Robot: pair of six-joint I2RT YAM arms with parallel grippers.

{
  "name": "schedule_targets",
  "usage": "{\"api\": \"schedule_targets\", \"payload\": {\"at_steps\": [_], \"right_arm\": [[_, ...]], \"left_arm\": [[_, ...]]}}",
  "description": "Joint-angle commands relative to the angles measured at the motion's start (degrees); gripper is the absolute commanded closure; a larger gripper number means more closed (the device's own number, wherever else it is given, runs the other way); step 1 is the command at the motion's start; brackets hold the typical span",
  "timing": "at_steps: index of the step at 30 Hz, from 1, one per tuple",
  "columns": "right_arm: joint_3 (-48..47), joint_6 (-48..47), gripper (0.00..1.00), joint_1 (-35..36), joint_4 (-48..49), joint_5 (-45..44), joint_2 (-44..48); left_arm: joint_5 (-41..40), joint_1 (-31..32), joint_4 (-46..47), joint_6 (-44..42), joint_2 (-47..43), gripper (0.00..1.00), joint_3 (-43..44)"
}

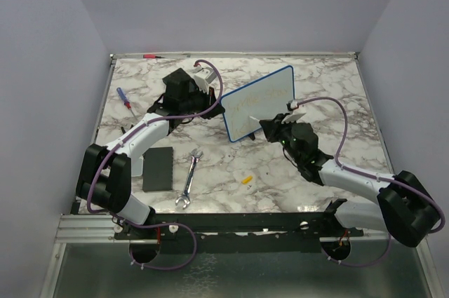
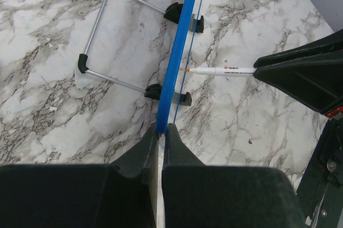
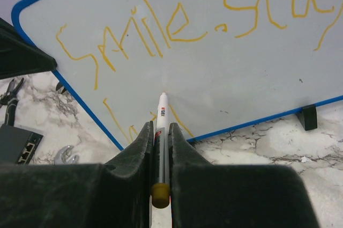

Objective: Write a sentence on the whiteboard

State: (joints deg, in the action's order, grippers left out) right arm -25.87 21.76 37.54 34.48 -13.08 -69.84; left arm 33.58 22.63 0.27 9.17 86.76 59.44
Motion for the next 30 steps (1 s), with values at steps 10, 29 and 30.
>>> {"api": "schedule_targets", "payload": {"at_steps": [10, 29, 30], "right_arm": [[-0.2, 0.7, 0.99, 0.0, 0.5, -7.4, 0.5], [1.1, 2.1, 0.99, 0.1, 2.2, -3.3, -4.6], [1.1, 2.3, 0.99, 0.0, 2.3, -3.0, -4.8]], "left_arm": [[-0.1, 0.8, -3.2, -0.3, -1.0, 1.00, 0.1], [0.1, 0.9, -3.2, -0.3, -0.9, 1.00, 0.1], [0.0, 0.8, -3.2, -0.3, -0.9, 1.00, 0.1]]}}
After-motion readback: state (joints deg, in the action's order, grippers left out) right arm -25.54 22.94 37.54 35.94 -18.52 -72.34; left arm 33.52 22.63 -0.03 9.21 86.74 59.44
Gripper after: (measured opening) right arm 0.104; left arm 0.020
